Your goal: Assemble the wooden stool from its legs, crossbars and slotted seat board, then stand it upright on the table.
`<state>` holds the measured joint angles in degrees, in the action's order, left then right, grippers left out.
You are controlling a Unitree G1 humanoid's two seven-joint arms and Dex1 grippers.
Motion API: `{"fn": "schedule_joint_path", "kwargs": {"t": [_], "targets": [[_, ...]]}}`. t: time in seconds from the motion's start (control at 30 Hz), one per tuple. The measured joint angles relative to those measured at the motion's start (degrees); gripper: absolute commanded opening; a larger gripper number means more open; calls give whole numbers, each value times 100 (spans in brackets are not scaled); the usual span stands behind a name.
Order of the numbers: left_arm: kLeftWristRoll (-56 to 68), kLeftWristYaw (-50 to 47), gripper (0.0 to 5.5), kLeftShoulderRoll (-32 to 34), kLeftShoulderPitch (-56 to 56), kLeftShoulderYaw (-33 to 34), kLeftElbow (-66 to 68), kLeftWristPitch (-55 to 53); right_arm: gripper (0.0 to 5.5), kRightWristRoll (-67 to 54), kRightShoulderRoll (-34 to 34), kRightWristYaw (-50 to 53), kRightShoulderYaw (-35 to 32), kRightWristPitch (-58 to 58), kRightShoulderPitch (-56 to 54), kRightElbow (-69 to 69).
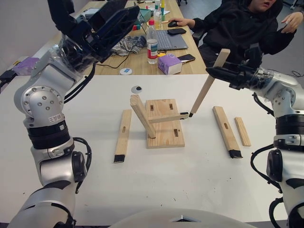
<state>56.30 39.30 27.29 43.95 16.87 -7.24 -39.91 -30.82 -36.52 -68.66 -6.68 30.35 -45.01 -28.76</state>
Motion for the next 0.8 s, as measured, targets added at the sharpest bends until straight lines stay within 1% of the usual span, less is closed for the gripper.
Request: {"fn": "schedule_joint_path", "kwargs": {"t": [0.17,0.23,0.4,0.5,0.6,0.8], "targets": [[-6,9,352,10,1,5,240,-3,206,-260,37,-375,-24,424,564,-43],[-3,17,352,85,2,19,321,-20,206,-493,233,-383,-204,615,627,-6],[4,22,352,153,3,46,452,-106,206,-770,258,-346,-445,868,678,309],[7,54,352,154,4,43,485,-116,206,-753,480,-303,-342,870,917,419],[31,52,352,162,4,78,500,-169,206,-741,696,-231,-327,604,1128,335],[63,-70,352,161,5,78,382,-247,206,-731,612,-363,-225,248,1204,219]]}}
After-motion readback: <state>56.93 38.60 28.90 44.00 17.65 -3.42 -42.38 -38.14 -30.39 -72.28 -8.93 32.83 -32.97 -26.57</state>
